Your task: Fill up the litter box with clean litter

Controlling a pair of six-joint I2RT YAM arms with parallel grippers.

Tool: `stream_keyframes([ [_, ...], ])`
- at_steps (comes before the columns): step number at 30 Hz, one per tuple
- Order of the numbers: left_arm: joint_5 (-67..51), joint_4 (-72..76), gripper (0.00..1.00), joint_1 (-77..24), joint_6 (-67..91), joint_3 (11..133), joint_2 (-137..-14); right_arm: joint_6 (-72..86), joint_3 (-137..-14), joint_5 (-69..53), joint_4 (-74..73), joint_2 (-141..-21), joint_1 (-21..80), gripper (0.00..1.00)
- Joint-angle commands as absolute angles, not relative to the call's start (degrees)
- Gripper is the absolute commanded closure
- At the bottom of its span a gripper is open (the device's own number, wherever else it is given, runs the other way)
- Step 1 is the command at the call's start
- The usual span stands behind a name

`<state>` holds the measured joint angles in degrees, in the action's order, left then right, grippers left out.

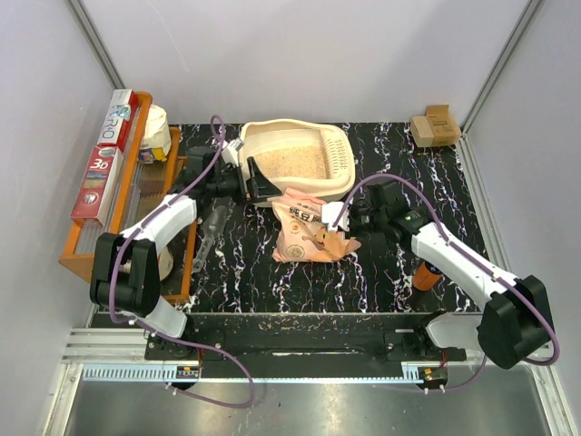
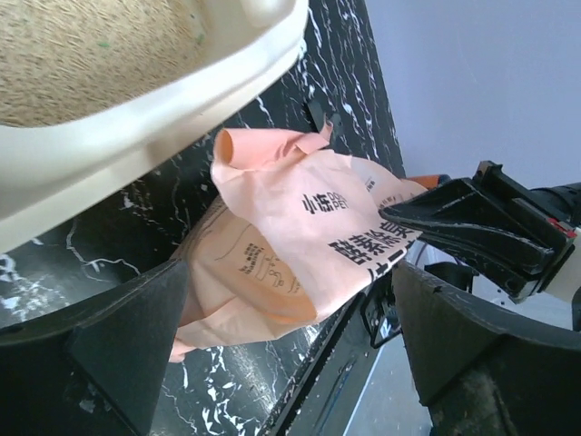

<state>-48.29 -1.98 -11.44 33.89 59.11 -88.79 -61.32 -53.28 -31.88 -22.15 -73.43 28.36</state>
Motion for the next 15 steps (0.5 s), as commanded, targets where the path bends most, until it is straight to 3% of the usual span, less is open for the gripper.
stream_keyframes([
  [1,-52.4,0.2,0.01,-14.0,32.6,60.8,-89.4,-66.3,-52.2,-31.8,-15.2,-71.4,29.7,1.00],
  [9,-53.5,-4.3,0.02,-17.2,30.8,64.0,-93.8,-72.0,-48.9,-32.6,-14.6,-69.1,29.9,1.00],
  [15,-53.8,-0.6,0.11,-20.5,31.9,66.5,-96.6,-75.5,-46.8,-33.5,-15.5,-67.2,30.3,1.00],
])
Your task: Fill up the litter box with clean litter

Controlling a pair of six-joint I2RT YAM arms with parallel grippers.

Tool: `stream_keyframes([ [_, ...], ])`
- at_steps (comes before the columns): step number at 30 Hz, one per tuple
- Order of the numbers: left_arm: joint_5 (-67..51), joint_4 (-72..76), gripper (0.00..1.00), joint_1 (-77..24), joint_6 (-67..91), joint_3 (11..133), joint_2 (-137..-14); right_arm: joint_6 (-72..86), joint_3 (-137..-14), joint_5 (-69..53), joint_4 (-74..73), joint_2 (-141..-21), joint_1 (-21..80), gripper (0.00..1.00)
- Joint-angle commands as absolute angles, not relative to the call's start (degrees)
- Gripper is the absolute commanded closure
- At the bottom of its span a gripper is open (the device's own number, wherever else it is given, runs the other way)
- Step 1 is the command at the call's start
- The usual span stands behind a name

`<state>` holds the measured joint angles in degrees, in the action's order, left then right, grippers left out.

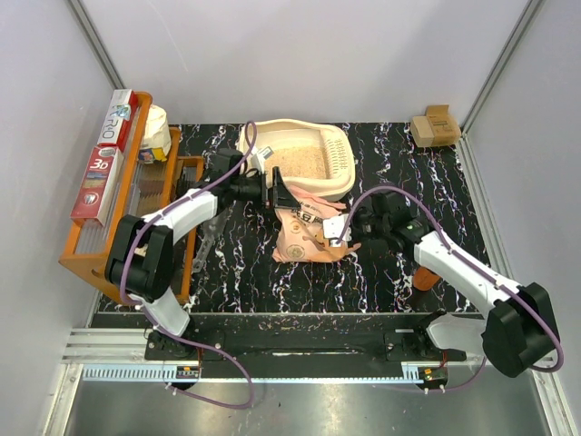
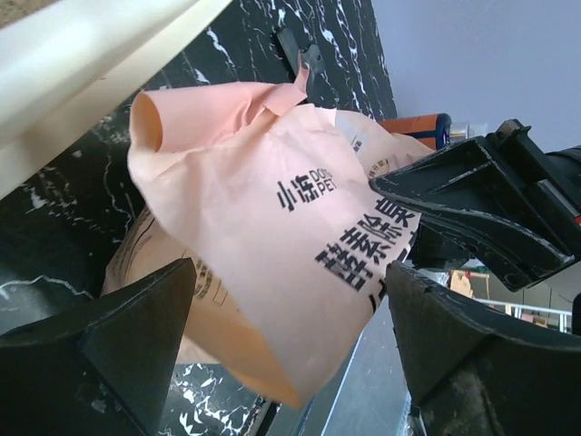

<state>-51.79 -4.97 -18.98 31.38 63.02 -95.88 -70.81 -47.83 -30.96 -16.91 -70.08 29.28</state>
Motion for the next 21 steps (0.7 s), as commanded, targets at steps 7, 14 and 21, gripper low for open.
stream_keyframes([
  [7,-57.4,10.3,0.69,-20.4,37.6,65.0,-97.5,-75.6,-46.1,-31.6,-16.1,-64.8,30.4,0.83],
  [14,-58.7,10.3,1.00,-19.3,33.1,64.2,-93.6,-42.3,-71.3,-31.8,-29.6,-75.8,26.0,0.35],
  [21,-60.3,7.6,1.00,-18.7,27.1,64.6,-90.4,-31.5,-81.8,-39.7,-32.0,-85.6,23.8,0.25],
])
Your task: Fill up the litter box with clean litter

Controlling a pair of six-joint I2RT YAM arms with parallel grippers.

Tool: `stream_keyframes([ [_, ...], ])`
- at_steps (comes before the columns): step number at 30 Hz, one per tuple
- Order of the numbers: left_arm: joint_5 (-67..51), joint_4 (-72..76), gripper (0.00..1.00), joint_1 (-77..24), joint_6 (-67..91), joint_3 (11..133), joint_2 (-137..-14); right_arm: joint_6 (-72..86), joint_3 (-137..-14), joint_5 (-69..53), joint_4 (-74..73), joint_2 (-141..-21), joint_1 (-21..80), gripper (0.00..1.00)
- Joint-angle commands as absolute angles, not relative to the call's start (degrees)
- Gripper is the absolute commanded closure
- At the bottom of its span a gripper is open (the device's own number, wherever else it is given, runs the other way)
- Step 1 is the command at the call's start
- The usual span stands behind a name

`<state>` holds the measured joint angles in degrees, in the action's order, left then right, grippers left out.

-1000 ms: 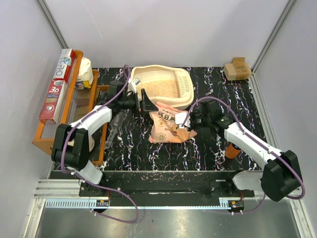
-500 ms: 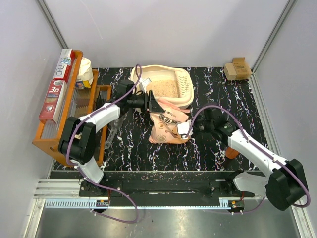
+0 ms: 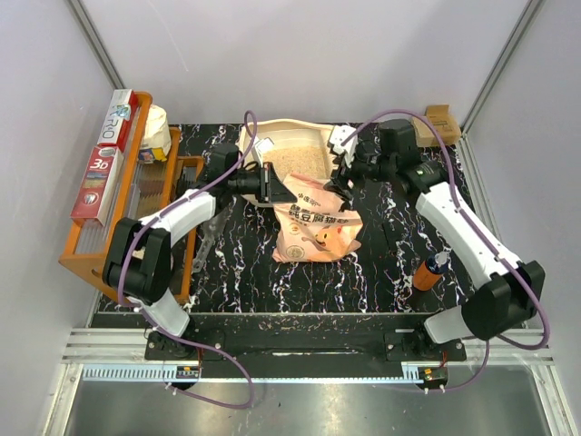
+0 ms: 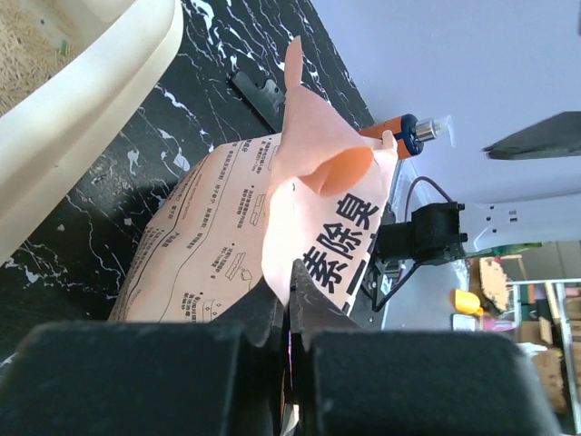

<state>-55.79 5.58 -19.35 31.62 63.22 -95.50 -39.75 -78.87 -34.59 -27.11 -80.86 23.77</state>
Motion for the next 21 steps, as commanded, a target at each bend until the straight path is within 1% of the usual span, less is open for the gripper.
stream_keyframes([
  [1,-60.7,7.1,1.00,-18.7,26.7,64.6,-90.0,-31.9,-82.3,-40.4,-33.2,-87.8,23.8,0.24],
  [4,-60.9,6.3,1.00,-18.6,25.4,64.6,-89.1,-33.3,-84.6,-41.8,-35.4,-92.3,23.8,0.23],
  [10,-61.3,5.8,1.00,-18.6,23.7,63.5,-87.0,-36.2,-86.4,-41.3,-33.8,-97.8,23.6,0.25],
  [11,-61.3,5.0,1.00,-18.7,22.9,63.4,-86.9,-36.6,-86.9,-41.7,-33.9,-98.4,23.7,0.30],
  [12,-60.7,4.3,1.00,-18.6,22.4,63.4,-86.7,-37.9,-88.5,-43.1,-34.5,-99.0,23.6,0.37],
  [13,-60.4,3.6,1.00,-18.6,21.7,63.5,-86.2,-38.9,-90.0,-43.9,-37.5,-100.4,23.6,0.49],
  [14,-59.9,1.1,1.00,-18.6,19.6,64.0,-86.1,-39.8,-91.6,-45.0,-39.2,-101.1,23.4,0.66],
  [15,-58.3,-0.4,0.99,-18.6,17.9,64.4,-85.9,-40.7,-95.1,-46.8,-40.9,-101.6,23.3,0.89],
  [16,-57.6,-3.1,0.79,-18.6,15.8,65.0,-85.2,-41.0,-96.8,-47.7,-43.4,-102.0,23.2,0.98],
  [17,-56.9,-7.8,0.69,-18.5,10.8,66.3,-84.7,-41.7,-98.1,-48.4,-44.1,-101.9,23.2,1.00],
  [18,-55.1,-10.5,0.61,-18.6,7.7,67.4,-83.9,-42.5,-99.9,-49.8,-44.5,-101.5,23.3,1.00],
  [19,-54.2,-13.2,0.54,-18.5,4.4,68.3,-83.3,-42.7,-100.9,-49.9,-44.8,-100.7,23.6,1.00],
  [20,-53.0,-17.2,0.42,-18.6,-1.9,69.7,-82.5,-44.0,-101.9,-49.9,-45.3,-100.4,24.5,1.00],
  [21,-51.3,-18.6,0.39,-18.5,-4.7,70.0,-81.2,-44.9,-104.0,-49.9,-46.0,-100.0,25.1,1.00],
])
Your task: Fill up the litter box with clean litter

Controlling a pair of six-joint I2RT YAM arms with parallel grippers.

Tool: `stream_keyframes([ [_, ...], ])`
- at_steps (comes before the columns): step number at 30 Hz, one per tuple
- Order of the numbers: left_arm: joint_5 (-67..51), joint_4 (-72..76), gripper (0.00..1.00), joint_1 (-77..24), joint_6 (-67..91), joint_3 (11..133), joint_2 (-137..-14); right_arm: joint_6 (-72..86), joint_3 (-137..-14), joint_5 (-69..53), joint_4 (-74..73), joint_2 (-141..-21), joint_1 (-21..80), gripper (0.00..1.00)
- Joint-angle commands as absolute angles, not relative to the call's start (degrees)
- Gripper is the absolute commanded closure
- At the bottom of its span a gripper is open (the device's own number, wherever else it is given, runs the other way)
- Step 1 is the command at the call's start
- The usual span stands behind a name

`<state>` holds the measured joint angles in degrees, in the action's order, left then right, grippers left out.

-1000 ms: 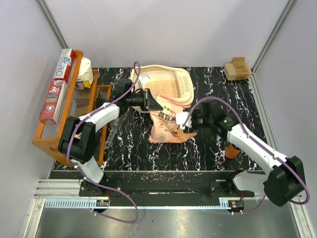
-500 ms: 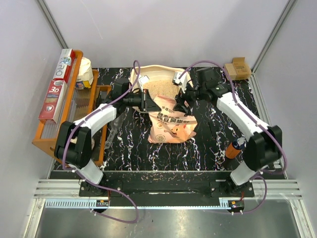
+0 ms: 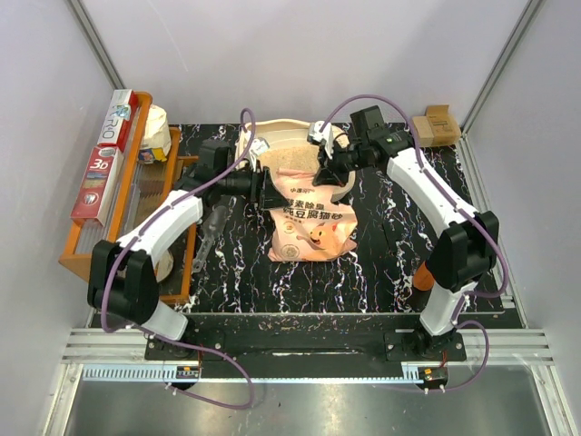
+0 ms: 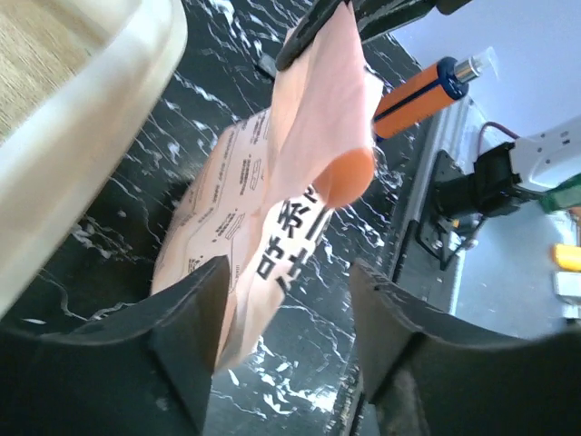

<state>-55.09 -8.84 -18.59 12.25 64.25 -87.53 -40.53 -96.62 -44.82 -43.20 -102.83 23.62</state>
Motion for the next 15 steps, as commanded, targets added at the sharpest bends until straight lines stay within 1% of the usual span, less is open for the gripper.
stream_keyframes([
  [1,-50.5,-20.5,0.36,-18.5,-10.1,70.7,-80.5,-45.9,-105.0,-49.8,-47.6,-99.7,25.7,1.00],
  [2,-49.7,-21.2,0.27,-18.6,-12.1,71.1,-80.1,-47.9,-106.0,-49.5,-48.7,-99.6,26.4,1.00],
  [5,-47.8,-23.7,0.20,-18.5,-18.0,73.5,-79.4,-50.6,-108.5,-48.6,-52.1,-99.8,29.3,1.00],
  [9,-48.3,-23.9,0.19,-19.2,-23.1,75.4,-79.2,-48.3,-110.0,-49.1,-52.8,-99.8,31.1,1.00],
  [15,-49.0,-25.5,0.18,-22.1,-31.6,77.6,-81.0,-42.5,-112.2,-51.0,-51.4,-99.8,31.1,1.00],
])
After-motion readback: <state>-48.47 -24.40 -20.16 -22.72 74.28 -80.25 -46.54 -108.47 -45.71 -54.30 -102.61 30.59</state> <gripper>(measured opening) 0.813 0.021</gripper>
